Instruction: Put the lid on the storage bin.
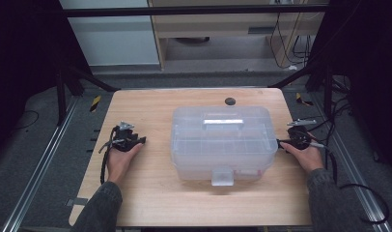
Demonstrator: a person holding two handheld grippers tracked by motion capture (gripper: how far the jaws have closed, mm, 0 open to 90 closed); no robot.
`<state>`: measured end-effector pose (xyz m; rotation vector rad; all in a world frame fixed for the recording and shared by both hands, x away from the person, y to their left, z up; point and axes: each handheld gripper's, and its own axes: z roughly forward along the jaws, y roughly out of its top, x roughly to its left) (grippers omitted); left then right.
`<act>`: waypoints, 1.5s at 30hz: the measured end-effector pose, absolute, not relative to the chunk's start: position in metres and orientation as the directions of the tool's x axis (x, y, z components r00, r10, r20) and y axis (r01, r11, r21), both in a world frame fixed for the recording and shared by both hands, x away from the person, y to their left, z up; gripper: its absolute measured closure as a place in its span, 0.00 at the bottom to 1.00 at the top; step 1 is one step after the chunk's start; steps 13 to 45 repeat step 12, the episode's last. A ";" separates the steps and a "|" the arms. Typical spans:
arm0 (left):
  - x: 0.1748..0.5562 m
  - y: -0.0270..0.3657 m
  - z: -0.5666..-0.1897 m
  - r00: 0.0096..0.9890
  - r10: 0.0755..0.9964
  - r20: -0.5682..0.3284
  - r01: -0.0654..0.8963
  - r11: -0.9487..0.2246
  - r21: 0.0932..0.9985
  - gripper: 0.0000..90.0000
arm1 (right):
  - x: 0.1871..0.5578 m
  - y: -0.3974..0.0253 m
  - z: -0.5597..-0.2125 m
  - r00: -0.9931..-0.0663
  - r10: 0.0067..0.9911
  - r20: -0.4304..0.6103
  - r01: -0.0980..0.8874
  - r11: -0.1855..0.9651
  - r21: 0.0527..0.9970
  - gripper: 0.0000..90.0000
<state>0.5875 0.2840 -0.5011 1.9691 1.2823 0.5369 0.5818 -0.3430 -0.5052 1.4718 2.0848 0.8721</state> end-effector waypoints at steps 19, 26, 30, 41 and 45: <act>0.585 0.275 -0.505 0.430 0.903 0.000 0.588 -0.280 0.759 0.32 | 0.575 -0.332 -0.511 -0.254 0.967 -0.003 0.661 0.176 0.730 0.04; 0.585 0.275 -0.505 0.430 0.903 0.000 0.588 -0.280 0.759 0.32 | 0.575 -0.332 -0.511 -0.254 0.967 -0.003 0.661 0.176 0.730 0.04; 0.585 0.275 -0.505 0.430 0.903 0.000 0.588 -0.280 0.759 0.32 | 0.575 -0.332 -0.511 -0.254 0.967 -0.003 0.661 0.176 0.730 0.04; 0.585 0.275 -0.505 0.430 0.903 0.000 0.588 -0.280 0.759 0.32 | 0.575 -0.332 -0.511 -0.254 0.967 -0.003 0.661 0.176 0.730 0.04; 0.585 0.275 -0.505 0.430 0.903 0.000 0.588 -0.280 0.759 0.32 | 0.575 -0.332 -0.511 -0.254 0.967 -0.003 0.661 0.176 0.730 0.04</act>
